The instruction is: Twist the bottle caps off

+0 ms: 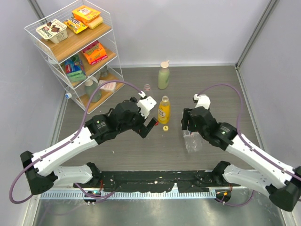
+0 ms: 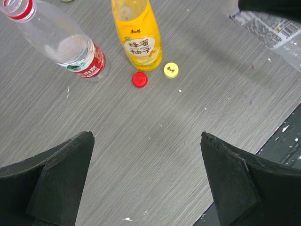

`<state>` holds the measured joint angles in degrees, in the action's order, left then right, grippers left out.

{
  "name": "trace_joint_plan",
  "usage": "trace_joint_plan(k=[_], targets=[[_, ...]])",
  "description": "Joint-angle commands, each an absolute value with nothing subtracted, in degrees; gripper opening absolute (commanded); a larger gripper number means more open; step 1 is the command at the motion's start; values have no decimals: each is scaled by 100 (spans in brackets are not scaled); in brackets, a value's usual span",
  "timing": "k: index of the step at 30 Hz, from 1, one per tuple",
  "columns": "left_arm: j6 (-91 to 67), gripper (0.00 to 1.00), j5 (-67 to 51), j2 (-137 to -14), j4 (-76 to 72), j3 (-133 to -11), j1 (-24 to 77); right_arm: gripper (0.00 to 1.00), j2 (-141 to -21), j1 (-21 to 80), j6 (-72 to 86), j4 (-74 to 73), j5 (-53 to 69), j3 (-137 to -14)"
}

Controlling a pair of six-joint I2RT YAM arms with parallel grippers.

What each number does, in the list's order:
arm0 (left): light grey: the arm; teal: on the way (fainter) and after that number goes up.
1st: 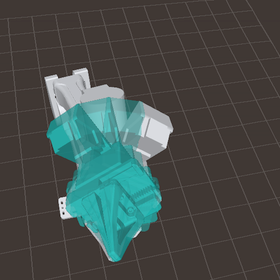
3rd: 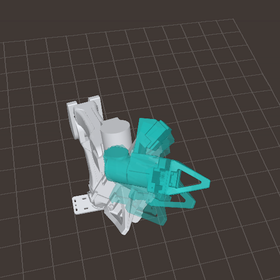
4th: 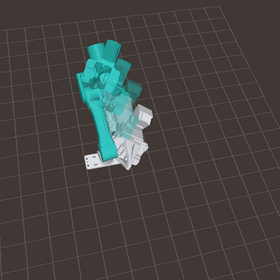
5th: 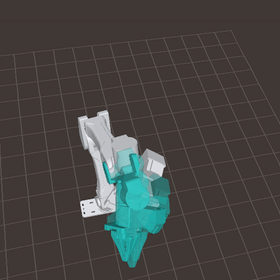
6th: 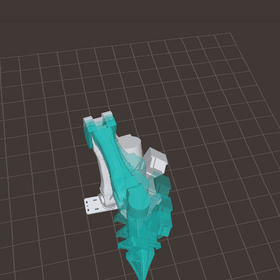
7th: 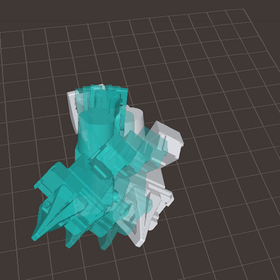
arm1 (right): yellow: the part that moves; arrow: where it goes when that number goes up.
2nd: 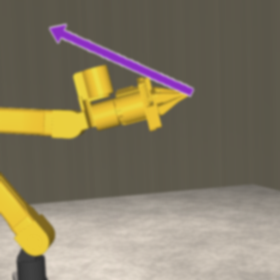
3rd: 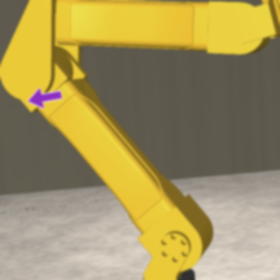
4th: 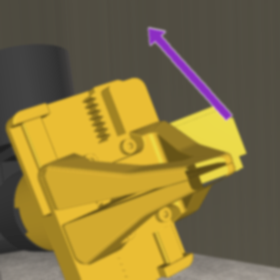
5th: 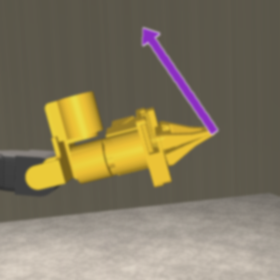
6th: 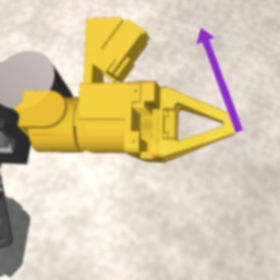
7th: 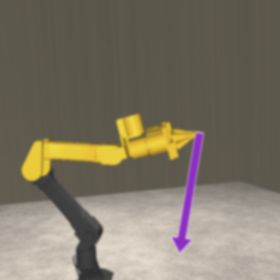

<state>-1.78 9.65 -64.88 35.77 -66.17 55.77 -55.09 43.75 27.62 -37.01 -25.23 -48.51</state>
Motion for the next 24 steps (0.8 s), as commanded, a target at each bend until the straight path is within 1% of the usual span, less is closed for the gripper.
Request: trace_joint_plan(k=[1, 6, 9, 15, 18, 20, 24], targets=[[-527, 100, 660, -6433, 2901, -6873, 5590, 2, -4791, 4368, 2953, -2577, -2866, -5151], [-1010, 100, 19, -6565, 2085, -6943, 5590, 2, -4272, 4368, 3129, -1103, -2690, -4887], [-1203, 100, -508, -6732, 1785, -7101, 5564, 2, -4096, 4359, 3278, -537, -2611, -4738], [-1774, 100, -2054, -6978, 898, -7137, 5204, 2, -3710, 4359, 3437, 788, -2180, -4316], [-2292, 100, -2950, -7101, 310, -7041, 4844, 2, -3639, 4359, 3542, 1054, -1960, -4254], [-2757, 100, -3592, -7189, -391, -6883, 4554, 2, -3656, 4368, 3542, 1177, -1837, -4280], [-3217, 99, -4086, -7408, -975, -6688, 4377, 1, -3718, 4368, 3595, 1432, -1556, -4324]])
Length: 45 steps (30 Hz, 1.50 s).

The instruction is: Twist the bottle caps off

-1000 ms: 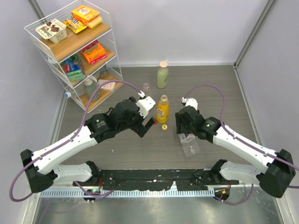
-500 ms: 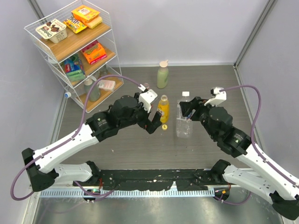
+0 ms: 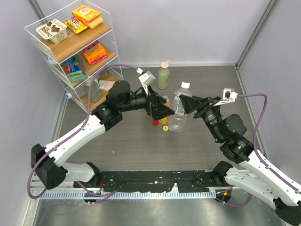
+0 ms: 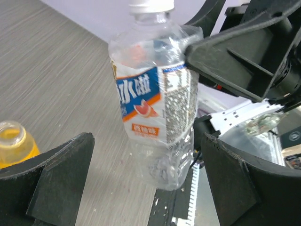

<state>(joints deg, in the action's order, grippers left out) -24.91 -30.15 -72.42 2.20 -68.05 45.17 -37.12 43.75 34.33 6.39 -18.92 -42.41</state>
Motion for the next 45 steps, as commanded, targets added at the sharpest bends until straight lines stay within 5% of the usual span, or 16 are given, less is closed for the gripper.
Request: trace_joint_plan(k=[1, 14, 18, 27, 34, 45], targets=[[-3252, 100, -4226, -7496, -1028, -6697, 4377, 2, -3735, 4359, 3603, 1528, -1486, -4324], [-3700, 99, -4747, -7954, -1802, -6627, 4500, 2, -3894, 4368, 3709, 1644, -1722, -4342], [-3709, 83, -4413, -8024, -1837, -6557, 4553, 2, -3929, 4368, 3761, 1565, -1801, -4333], [-3885, 79, -3902, -8094, -2268, -6389, 4597, 2, -3876, 4359, 3850, 1608, -1846, -4210], [-3850, 50, -3911, -8086, -2259, -6434, 4597, 3, -3850, 4359, 3841, 1450, -1872, -4210], [-2076, 40, -2586, -7366, 927, -7039, 4588, 70, -3885, 4351, 3577, 1055, -1626, -4421]])
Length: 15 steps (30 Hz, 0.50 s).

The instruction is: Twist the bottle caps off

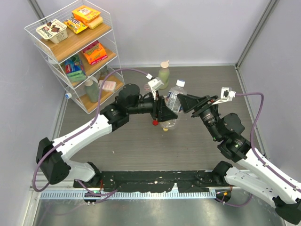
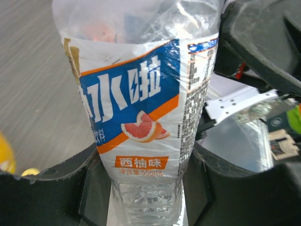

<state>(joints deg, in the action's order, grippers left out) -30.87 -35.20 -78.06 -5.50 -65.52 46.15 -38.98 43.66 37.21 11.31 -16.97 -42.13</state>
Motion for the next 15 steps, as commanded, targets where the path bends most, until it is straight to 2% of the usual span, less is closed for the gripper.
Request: trace_joint_plan(k=[1, 6, 8, 15], targets=[[-1883, 40, -2384, -7322, 1349, -7127, 4597, 77, -3902, 4368, 3560, 994, -1556, -4456], [-1092, 40, -1400, -6988, 3134, -7348, 4597, 96, -3806, 4359, 3358, 686, -1442, -4535], [-871, 40, -1083, -6786, 3610, -7321, 4597, 100, -3753, 4368, 3305, 572, -1407, -4535], [-186, 43, -545, -6040, 4289, -6813, 4597, 100, -4051, 4368, 3287, 422, -1029, -4719]])
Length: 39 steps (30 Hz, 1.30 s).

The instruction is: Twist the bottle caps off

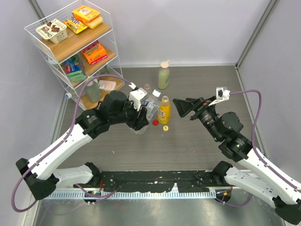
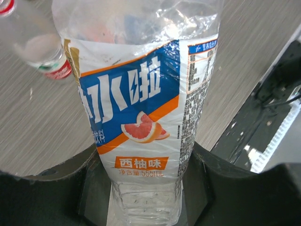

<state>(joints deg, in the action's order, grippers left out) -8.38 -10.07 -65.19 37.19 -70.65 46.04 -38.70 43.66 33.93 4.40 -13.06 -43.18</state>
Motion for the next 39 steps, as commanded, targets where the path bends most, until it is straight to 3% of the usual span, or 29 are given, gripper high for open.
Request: trace_joint_plan(k=[1, 11, 19, 33, 39], targets=[[-80, 43, -545, -5908, 4246, -6698, 4597, 100, -4182, 4368, 3305, 396, -985, -4746], [123, 43, -194, -5063, 3542, -5661, 4597, 99, -5632, 4368, 3489, 430, 595, -5571], [35, 43, -150, -5107, 3568, -5546, 4597, 70, -6547, 4368, 3823, 791, 1344, -5941], [35, 43, -97, -4913, 3489, -5423, 4588, 53, -6952, 4377, 4096, 1063, 1626, -5977], [35, 43, -70, -4913, 3480, -5432, 4597, 40, -7040, 4377, 4184, 1169, 1705, -5959]])
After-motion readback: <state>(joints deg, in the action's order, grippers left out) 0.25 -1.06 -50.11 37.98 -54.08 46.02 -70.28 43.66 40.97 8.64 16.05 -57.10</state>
